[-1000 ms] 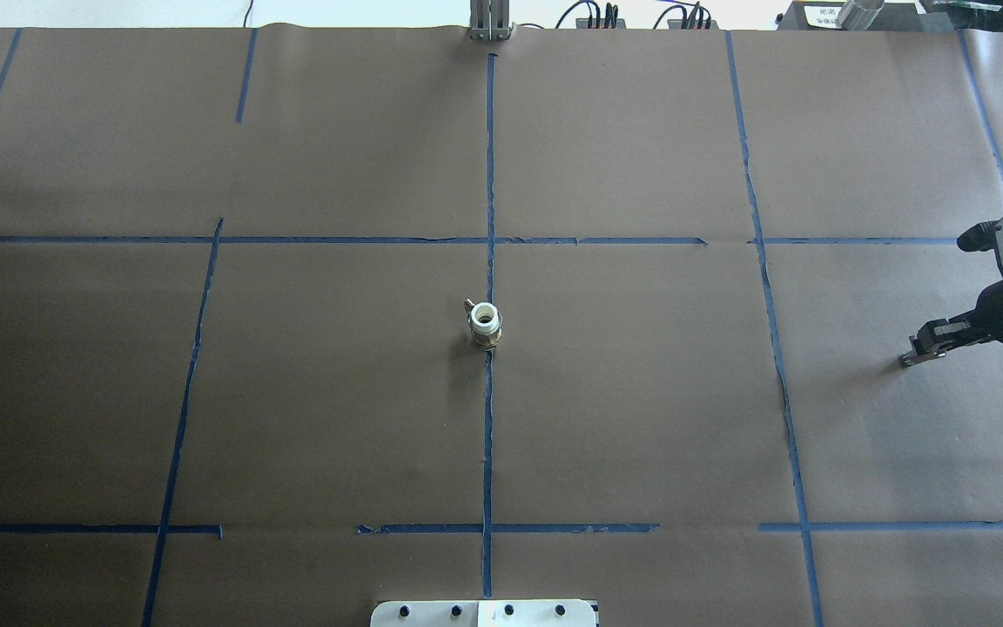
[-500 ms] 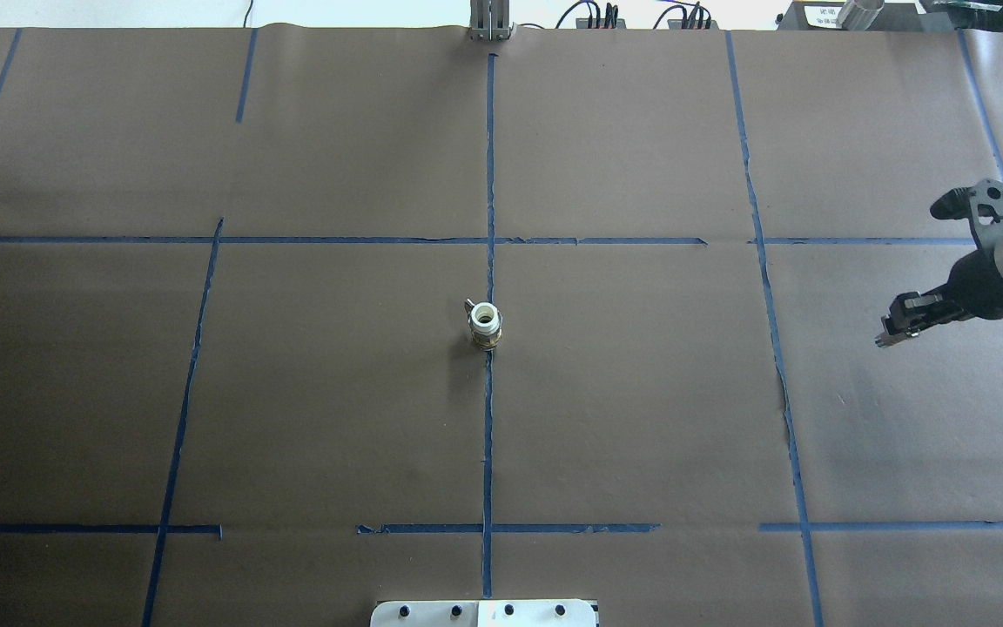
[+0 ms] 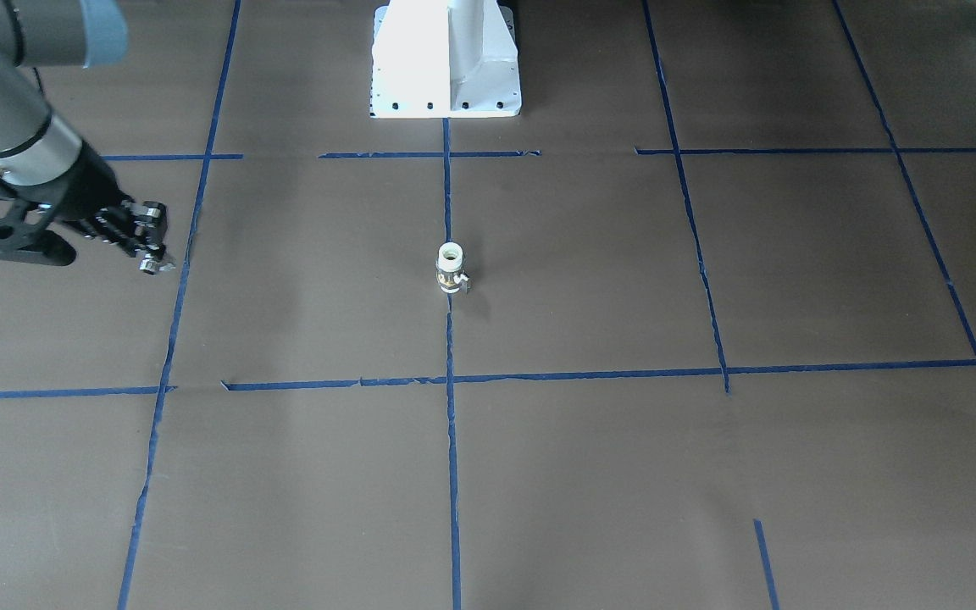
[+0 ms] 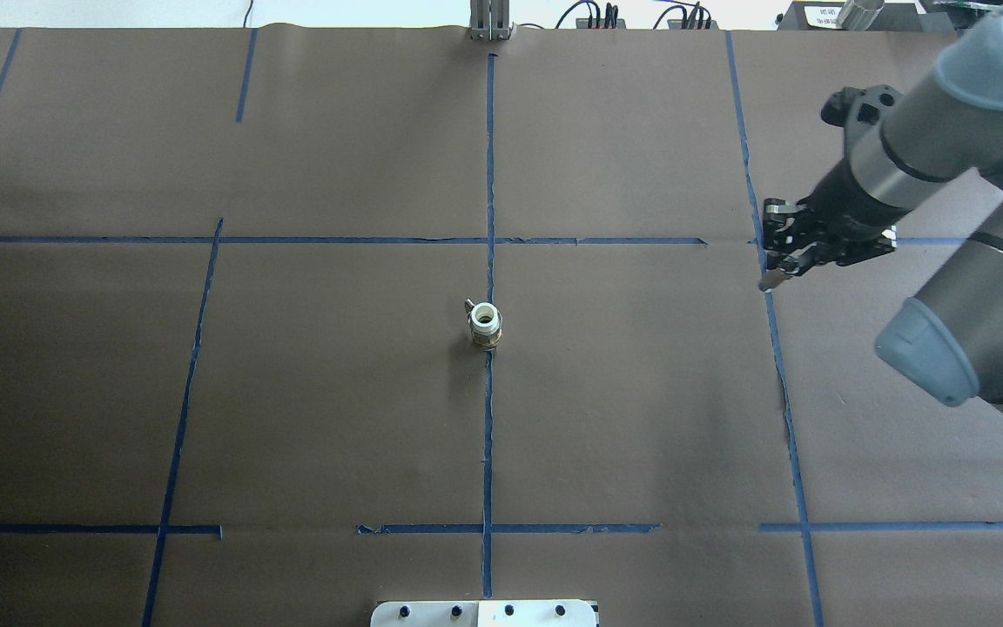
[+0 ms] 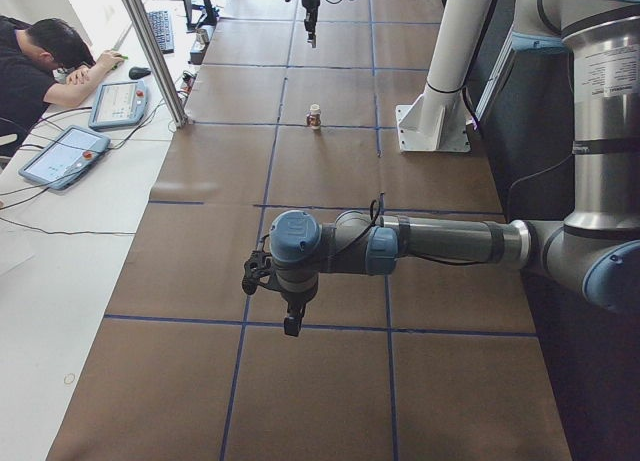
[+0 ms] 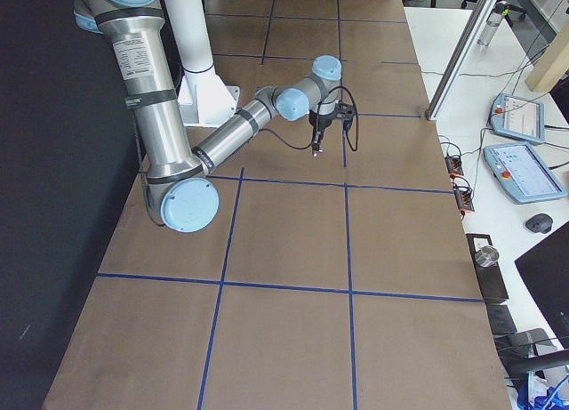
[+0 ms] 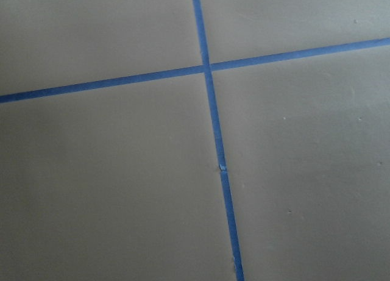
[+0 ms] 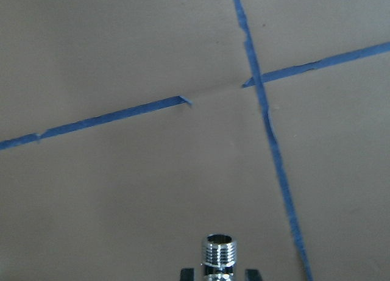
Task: Assemble PPR valve and pipe with both arms
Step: 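Carry the chrome valve with the right gripper above the white fitting, then lower the valve into the fitting and press it down with the right gripper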
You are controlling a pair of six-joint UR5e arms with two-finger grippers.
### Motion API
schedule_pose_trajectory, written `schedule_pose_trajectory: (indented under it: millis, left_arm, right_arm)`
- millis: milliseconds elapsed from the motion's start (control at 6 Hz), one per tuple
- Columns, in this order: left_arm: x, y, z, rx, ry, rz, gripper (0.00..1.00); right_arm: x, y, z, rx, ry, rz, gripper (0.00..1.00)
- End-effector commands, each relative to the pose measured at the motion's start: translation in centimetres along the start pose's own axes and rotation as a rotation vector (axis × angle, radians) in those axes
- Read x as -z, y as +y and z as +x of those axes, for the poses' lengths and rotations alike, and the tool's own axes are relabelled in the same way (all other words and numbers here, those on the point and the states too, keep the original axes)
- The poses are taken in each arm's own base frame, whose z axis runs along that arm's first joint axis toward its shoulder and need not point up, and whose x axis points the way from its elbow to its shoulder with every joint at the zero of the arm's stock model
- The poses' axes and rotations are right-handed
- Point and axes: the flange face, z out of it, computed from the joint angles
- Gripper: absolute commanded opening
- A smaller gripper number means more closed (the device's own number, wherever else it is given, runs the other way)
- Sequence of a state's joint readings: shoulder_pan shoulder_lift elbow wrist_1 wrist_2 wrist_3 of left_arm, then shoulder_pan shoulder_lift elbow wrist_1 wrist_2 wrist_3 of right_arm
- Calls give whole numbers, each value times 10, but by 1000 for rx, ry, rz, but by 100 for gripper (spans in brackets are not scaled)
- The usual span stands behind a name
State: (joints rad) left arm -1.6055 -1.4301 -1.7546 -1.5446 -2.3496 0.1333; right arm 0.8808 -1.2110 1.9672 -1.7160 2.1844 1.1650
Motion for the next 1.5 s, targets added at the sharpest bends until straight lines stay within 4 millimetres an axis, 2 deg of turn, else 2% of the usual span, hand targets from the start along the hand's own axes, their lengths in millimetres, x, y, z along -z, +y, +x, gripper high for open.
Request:
schedule_pose_trajectory:
  millis: [0,167,333,500,667,1000,1333]
  left_arm:
    - [-1,1,-3,67,-34,-10,100]
    - [-1,1,-2,71,-34,-7,100]
    - [0,-1,-2,68,-32,-3,100]
    - [0,-2,-1,68,-32,-1,100]
    - [-1,-2,0,69,-25,-3,100]
    - [-1,-2,0,68,-22,-2,100]
    - [0,-2,0,67,-22,-1,100]
  right_arm:
    - [21,40,-111,-252,-58,-8,0]
    - [21,58,-173,-342,-62,4,0]
    - [17,64,-239,-438,-49,65,0]
    - [-8,75,-279,-482,-5,60,0]
    - [-22,81,-310,-495,19,102,0]
    - [-46,103,-317,-508,88,87,0]
    - [-45,104,-315,-513,104,87,0]
